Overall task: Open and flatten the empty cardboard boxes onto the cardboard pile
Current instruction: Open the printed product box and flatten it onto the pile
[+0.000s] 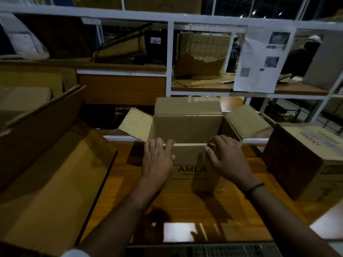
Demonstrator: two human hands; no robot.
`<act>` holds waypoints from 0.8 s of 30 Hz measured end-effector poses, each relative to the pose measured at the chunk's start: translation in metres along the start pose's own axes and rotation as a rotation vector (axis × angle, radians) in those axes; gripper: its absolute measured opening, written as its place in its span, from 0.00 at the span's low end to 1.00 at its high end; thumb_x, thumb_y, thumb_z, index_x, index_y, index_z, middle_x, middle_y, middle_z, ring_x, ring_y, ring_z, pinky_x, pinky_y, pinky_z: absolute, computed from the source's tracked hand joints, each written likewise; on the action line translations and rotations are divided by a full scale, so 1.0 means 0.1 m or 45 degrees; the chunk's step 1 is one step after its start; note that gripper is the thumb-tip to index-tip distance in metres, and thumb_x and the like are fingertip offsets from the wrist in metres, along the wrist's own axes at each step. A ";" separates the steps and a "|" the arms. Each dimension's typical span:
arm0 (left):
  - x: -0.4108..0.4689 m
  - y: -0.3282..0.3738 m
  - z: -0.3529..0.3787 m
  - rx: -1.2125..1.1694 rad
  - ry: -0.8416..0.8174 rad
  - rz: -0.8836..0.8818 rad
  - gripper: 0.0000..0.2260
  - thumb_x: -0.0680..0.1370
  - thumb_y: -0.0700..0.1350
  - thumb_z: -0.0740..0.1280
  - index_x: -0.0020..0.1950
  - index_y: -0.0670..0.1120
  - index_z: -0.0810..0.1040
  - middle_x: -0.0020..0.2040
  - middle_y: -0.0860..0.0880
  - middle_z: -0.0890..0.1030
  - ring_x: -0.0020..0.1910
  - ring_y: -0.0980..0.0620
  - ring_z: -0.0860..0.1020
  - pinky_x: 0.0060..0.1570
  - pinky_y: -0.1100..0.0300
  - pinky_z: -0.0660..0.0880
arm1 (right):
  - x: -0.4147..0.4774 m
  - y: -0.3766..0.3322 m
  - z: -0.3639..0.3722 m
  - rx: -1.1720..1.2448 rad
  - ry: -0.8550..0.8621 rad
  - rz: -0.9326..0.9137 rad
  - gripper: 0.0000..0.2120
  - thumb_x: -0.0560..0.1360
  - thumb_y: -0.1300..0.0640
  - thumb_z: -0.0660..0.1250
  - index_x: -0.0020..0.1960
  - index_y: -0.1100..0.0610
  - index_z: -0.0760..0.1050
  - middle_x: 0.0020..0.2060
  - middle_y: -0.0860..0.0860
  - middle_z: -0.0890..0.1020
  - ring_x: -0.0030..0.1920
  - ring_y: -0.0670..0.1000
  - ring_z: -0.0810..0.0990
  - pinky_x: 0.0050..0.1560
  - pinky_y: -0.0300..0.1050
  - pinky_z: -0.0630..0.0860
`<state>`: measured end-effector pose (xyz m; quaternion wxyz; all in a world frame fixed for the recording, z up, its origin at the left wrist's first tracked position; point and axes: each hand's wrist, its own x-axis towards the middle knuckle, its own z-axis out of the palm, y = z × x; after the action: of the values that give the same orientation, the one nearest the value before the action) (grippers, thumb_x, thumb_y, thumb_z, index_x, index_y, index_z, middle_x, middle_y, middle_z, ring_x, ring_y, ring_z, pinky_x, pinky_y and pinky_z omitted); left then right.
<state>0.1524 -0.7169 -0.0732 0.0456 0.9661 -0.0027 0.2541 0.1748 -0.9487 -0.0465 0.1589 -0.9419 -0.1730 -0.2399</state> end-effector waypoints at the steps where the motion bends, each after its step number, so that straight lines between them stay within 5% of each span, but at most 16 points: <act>1: -0.04 -0.05 -0.03 -0.006 0.001 0.000 0.20 0.82 0.57 0.62 0.73 0.54 0.65 0.66 0.46 0.71 0.67 0.45 0.68 0.72 0.47 0.60 | -0.01 0.03 -0.06 -0.003 -0.025 0.001 0.15 0.82 0.43 0.61 0.63 0.50 0.74 0.58 0.49 0.78 0.61 0.53 0.74 0.66 0.51 0.69; 4: -0.10 -0.16 -0.10 -0.015 0.003 -0.029 0.21 0.82 0.57 0.63 0.73 0.54 0.66 0.66 0.46 0.71 0.68 0.46 0.67 0.73 0.48 0.59 | -0.06 0.05 -0.09 -0.013 -0.126 0.012 0.15 0.83 0.45 0.61 0.66 0.50 0.73 0.61 0.50 0.77 0.63 0.52 0.73 0.66 0.47 0.66; 8: -0.18 -0.24 -0.17 -0.020 -0.050 -0.059 0.21 0.81 0.56 0.63 0.72 0.54 0.65 0.66 0.46 0.71 0.67 0.46 0.67 0.73 0.49 0.59 | -0.13 -0.01 0.09 -0.164 -0.171 -0.048 0.16 0.83 0.44 0.59 0.68 0.49 0.71 0.62 0.50 0.77 0.66 0.53 0.72 0.75 0.54 0.60; 14: -0.16 -0.32 -0.17 0.000 -0.058 -0.052 0.22 0.82 0.57 0.62 0.73 0.54 0.64 0.67 0.46 0.70 0.68 0.45 0.66 0.74 0.48 0.58 | -0.15 -0.07 0.35 -0.191 0.052 -0.063 0.14 0.84 0.45 0.47 0.54 0.50 0.68 0.46 0.48 0.71 0.48 0.51 0.69 0.58 0.51 0.64; 24: -0.15 -0.31 -0.10 0.048 -0.048 -0.046 0.22 0.82 0.57 0.62 0.73 0.54 0.64 0.69 0.44 0.70 0.71 0.42 0.65 0.75 0.45 0.58 | -0.11 0.00 0.39 -0.203 0.020 -0.099 0.14 0.84 0.44 0.46 0.57 0.48 0.67 0.49 0.48 0.73 0.50 0.50 0.70 0.60 0.52 0.66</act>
<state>0.1352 -0.6849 -0.0746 0.0321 0.9713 0.0185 0.2348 0.1814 -0.9362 -0.0847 0.0752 -0.9423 -0.1884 -0.2663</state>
